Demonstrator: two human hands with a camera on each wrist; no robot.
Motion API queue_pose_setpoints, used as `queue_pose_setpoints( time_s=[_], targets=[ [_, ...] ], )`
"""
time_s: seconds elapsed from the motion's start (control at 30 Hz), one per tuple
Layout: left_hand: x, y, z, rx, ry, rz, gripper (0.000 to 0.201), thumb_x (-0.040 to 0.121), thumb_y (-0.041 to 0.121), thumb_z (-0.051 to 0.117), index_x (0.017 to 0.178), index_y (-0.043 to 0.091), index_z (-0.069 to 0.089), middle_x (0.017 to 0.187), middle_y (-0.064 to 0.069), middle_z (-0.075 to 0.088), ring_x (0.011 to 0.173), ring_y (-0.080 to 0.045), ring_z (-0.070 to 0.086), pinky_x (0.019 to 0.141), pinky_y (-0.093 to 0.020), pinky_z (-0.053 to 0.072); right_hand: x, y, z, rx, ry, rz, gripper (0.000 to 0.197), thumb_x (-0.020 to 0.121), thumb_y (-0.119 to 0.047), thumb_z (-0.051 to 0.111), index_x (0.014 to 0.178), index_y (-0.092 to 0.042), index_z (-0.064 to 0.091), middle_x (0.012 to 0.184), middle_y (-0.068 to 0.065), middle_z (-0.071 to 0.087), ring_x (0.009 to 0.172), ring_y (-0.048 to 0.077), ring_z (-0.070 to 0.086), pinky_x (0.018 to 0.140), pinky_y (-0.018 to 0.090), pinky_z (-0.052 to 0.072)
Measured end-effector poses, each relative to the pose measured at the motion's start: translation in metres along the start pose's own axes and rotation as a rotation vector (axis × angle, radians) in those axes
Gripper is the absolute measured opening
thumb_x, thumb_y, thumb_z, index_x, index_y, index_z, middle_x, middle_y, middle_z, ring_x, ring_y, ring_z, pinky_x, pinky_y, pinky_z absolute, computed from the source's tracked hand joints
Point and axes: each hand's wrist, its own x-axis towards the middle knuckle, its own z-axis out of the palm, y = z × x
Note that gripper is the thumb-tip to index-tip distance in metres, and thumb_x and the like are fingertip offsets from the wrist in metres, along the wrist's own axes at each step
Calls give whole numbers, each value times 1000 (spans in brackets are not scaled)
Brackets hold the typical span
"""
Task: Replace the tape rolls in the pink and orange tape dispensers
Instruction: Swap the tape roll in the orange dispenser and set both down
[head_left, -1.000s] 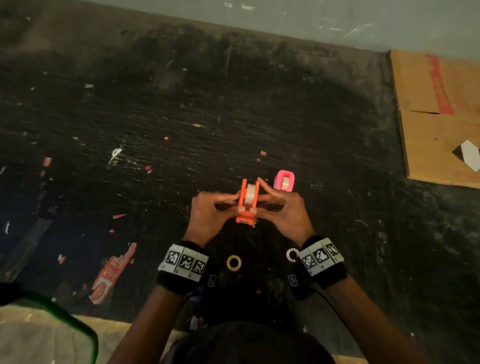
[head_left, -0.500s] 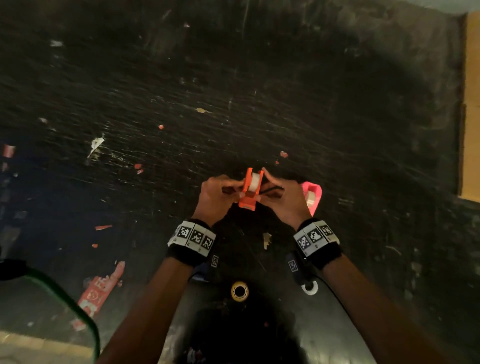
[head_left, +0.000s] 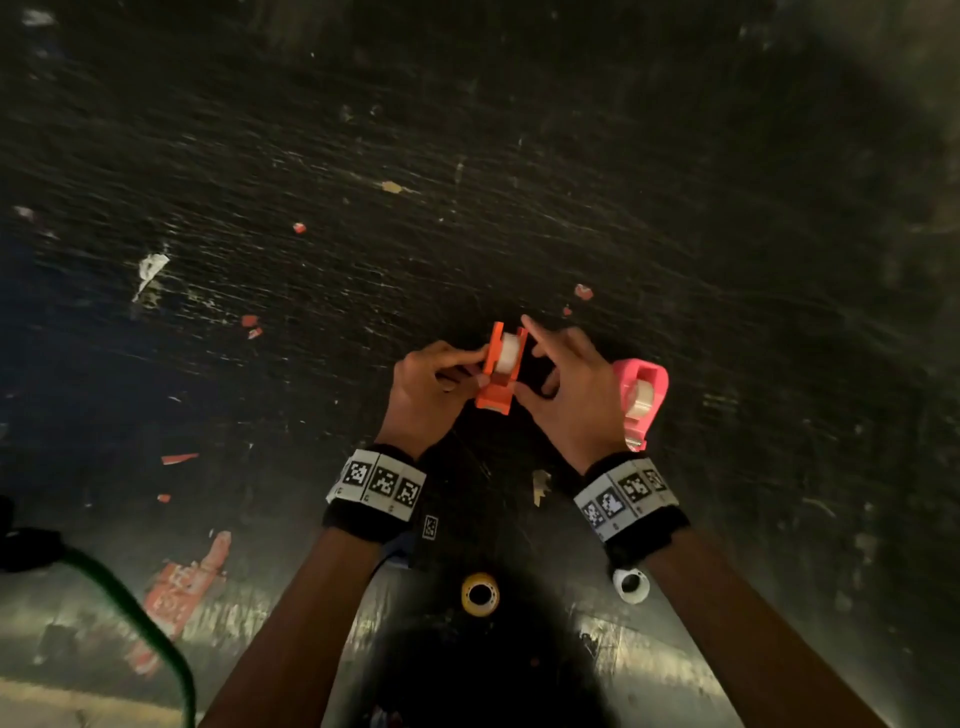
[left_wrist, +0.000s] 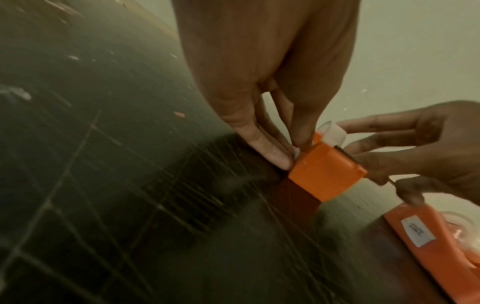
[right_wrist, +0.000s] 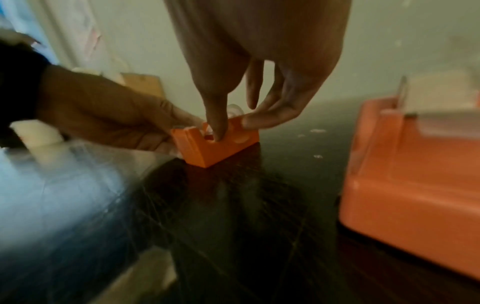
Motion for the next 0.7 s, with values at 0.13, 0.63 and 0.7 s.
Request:
queue_pose_setpoints(
  time_s=[0.13,0.63,0.7],
  targets=[
    [0,-1,0,-5,11,6,40,78,1,79,115,14,74,98,-5,71,85,-18,73,84,-33,61,-5,-9,-2,-166,37,-123,64,80,-21,81,138,-26,55,130,4,51,102,18,61,68,31,59],
    [-1,-2,1,5,22,19,40,78,5,80,116,17,74,97,-2,69,86,-15,71,81,-25,60,5,-8,-5,-200,63,-143,47,85,-37,76,128,-20,67,123,6,54,103,20,58,76,32,57],
    [0,-3,1,4,20,22,40,78,5,80,115,16,74,97,-3,69,85,-16,71,81,-27,60,6,-9,-6,-153,88,-148,40,86,-35,75,123,-20,70,120,5,55,104,20,58,78,33,57]
  ],
)
